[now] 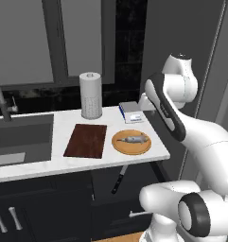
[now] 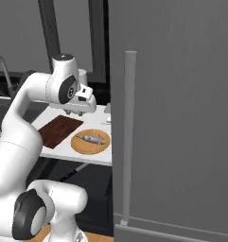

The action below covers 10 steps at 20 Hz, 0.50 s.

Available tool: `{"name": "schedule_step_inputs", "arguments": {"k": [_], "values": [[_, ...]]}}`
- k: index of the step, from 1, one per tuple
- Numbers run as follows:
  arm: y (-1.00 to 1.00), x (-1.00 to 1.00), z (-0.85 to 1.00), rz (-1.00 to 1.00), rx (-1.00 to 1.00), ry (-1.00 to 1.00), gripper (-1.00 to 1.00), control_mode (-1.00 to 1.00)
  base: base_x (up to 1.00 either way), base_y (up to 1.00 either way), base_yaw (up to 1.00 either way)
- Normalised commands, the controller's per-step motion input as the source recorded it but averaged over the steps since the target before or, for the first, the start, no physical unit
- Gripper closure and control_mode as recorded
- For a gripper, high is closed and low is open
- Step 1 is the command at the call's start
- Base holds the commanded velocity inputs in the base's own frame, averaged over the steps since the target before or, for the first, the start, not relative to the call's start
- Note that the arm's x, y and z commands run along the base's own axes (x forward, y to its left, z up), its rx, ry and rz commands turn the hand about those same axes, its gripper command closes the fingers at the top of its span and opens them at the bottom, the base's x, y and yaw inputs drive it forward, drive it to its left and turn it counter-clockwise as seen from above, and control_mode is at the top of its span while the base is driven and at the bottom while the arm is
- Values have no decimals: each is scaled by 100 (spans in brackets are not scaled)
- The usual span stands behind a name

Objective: Pick up the knife from the drawer and place it on the cutting board. Then place the meat from the plate to the cutting board.

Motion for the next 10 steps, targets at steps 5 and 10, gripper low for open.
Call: {"name": "schedule_step_inputs", "arguments": {"k": [5,10], "values": [[0,0,0,0,0,0,-100,100,-2,7,-1],[0,0,0,0,0,0,-100,100,-33,33,-13]]}}
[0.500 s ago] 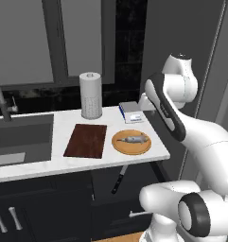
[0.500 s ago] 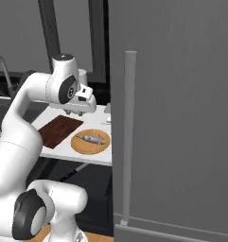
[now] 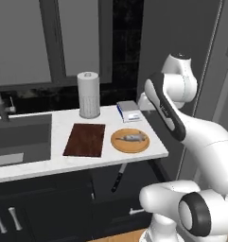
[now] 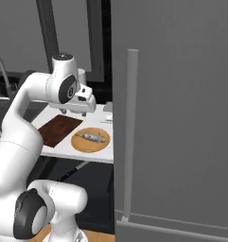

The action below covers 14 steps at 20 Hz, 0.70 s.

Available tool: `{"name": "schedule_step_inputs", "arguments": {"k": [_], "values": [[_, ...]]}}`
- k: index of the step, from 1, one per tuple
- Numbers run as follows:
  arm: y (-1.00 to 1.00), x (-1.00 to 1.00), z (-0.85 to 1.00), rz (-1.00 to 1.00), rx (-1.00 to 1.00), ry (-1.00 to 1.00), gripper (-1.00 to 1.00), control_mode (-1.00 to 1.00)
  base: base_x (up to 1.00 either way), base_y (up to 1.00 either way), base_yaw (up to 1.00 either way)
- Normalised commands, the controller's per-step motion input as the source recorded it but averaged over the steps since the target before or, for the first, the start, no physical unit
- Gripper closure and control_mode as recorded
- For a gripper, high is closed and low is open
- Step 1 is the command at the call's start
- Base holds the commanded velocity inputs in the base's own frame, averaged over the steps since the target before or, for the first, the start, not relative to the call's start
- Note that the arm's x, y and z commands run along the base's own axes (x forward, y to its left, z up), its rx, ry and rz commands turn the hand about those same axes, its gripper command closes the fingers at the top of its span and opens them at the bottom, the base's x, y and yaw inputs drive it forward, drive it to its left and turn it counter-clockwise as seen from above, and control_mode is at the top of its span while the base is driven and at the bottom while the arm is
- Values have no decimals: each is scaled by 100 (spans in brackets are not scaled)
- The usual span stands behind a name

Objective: Pick up the knife from the drawer and place it on the cutting board. Then place the meat from the plate to the cutting board.

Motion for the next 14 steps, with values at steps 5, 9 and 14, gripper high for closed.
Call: {"name": "schedule_step_inputs", "arguments": {"k": [5,9,14], "values": [[0,0,0,0,0,0,-100,100,-17,79,-16],[0,0,0,0,0,0,-100,100,-31,94,-20],[0,0,0,0,0,0,-100,100,-42,80,-41]]}}
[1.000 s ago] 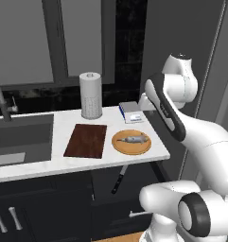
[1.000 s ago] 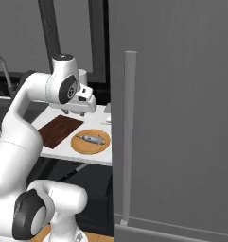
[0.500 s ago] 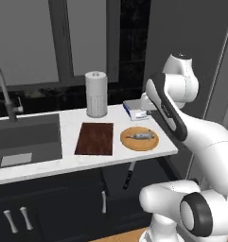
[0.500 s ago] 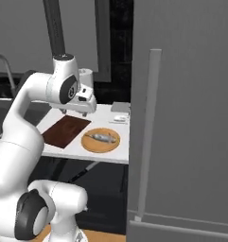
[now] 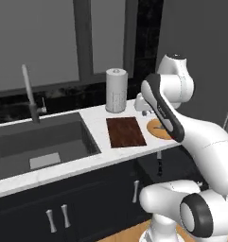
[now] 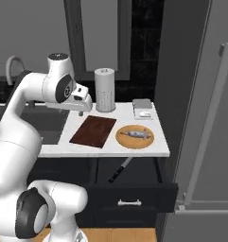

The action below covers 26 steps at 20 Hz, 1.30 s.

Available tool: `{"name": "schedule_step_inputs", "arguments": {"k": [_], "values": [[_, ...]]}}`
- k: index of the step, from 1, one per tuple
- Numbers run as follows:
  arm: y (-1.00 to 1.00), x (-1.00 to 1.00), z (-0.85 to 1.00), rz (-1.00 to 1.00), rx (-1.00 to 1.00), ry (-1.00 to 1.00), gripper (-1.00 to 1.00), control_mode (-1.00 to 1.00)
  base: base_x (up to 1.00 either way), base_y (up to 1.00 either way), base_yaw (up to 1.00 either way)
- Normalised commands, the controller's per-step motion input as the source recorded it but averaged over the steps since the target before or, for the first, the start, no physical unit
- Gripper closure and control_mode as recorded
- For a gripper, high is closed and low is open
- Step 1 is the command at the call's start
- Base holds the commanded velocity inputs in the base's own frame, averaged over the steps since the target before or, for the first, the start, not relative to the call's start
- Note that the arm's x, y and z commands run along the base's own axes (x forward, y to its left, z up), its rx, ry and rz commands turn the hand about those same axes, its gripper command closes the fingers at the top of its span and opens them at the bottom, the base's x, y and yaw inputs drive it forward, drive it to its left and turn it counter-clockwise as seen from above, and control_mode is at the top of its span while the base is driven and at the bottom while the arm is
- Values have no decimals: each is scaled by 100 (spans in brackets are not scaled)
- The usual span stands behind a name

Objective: Pick up the knife from the drawer and place it on the cutting board. Then place the meat from the plate to the cutting board.

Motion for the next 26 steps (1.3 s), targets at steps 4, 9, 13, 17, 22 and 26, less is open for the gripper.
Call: {"name": "schedule_step_inputs", "arguments": {"k": [4,9,13,17,22,26], "values": [[0,0,0,0,0,0,-100,100,-42,62,-63],[0,0,0,0,0,0,-100,100,-22,67,-63],[0,0,0,0,0,0,-100,100,-6,49,-55],[0,0,0,0,0,0,-100,100,0,49,-50],[0,0,0,0,0,0,-100,100,20,53,-25],[0,0,0,0,0,0,-100,100,2,50,-29]]}}
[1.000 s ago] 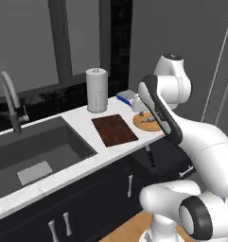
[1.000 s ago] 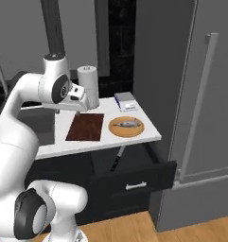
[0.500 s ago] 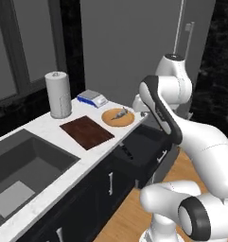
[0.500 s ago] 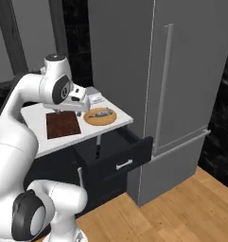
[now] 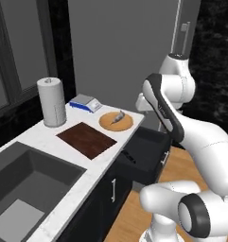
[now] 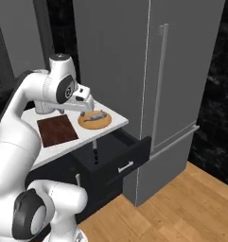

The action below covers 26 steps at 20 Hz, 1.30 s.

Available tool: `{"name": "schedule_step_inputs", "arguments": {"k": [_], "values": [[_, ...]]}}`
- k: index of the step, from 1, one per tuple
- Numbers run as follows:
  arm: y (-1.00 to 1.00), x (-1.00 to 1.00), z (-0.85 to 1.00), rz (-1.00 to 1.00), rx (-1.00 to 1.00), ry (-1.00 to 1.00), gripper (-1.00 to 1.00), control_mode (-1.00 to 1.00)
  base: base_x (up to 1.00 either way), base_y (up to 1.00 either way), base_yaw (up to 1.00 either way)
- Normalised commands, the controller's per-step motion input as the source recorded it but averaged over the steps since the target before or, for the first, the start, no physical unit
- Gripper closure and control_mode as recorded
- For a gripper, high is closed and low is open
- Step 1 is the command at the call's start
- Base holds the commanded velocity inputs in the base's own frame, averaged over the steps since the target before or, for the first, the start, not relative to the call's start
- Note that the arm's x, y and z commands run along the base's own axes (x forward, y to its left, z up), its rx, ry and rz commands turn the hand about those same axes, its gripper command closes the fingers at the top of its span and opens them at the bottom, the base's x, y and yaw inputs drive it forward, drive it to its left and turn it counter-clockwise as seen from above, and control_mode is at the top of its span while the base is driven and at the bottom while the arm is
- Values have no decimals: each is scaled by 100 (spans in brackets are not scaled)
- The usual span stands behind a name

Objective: Pick up the knife from the drawer and place it on the cutting board. Then place the meat from the plate to the cutting board.

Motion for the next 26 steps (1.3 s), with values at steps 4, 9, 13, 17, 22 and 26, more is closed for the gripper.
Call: {"name": "schedule_step_inputs", "arguments": {"k": [4,9,13,17,22,26], "values": [[0,0,0,0,0,0,-100,100,24,18,-18],[0,0,0,0,0,0,-100,100,12,52,-26],[0,0,0,0,0,0,-100,100,19,40,-23],[0,0,0,0,0,0,-100,100,36,20,-15],[0,0,0,0,0,0,-100,100,40,23,-10],[0,0,0,0,0,0,-100,100,39,31,-6]]}}
